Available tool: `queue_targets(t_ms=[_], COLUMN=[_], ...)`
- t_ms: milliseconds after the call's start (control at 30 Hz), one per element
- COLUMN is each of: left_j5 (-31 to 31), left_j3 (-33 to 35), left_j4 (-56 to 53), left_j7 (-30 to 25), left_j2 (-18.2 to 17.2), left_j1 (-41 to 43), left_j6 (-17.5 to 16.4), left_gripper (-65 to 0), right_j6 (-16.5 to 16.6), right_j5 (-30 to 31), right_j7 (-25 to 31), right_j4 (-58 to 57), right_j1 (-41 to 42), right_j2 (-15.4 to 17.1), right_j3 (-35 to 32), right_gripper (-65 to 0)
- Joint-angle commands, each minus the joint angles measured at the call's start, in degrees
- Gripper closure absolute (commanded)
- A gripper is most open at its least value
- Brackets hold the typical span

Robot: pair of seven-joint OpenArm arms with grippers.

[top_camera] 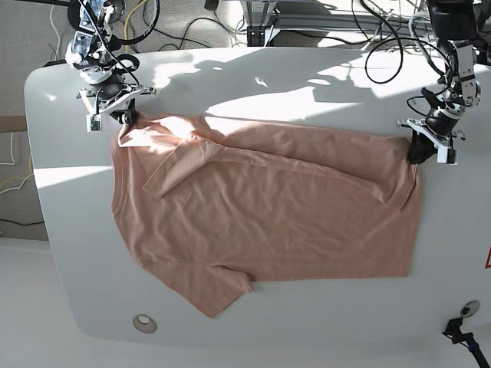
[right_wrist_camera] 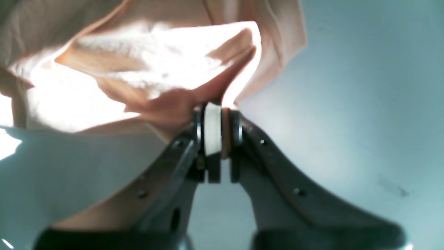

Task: Fold the T-shirt properly
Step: 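Grasp the collar edge with both grippers and drag it away from the hem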

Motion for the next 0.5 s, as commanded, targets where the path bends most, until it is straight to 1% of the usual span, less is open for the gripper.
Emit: queue_targets(t_ms=[0, 400, 467], left_j5=[1.68, 1.60, 1.60], left_j3=[0.14, 0.05, -1.09], left_j4=[1.14, 13.36, 14.95], left_j7=[3.41, 3.41, 3.41], left_j2=[-0.65, -0.65, -0.65], left_j1=[2.39, 17.07, 19.62], left_j6=[-0.03, -0.03, -0.03], left_gripper=[0.0, 0.0, 0.0], right_j6=[0.01, 0.01, 0.01], right_j5=[-1.22, -1.22, -1.22], right_j7=[-2.65, -2.65, -2.65], right_j4=[0.79, 0.97, 1.85], right_j1=[-1.49, -9.32, -10.99], right_j2=[0.23, 0.32, 0.41], right_j3=[0.17, 0.25, 0.25], right_gripper=[0.0, 0.0, 0.0])
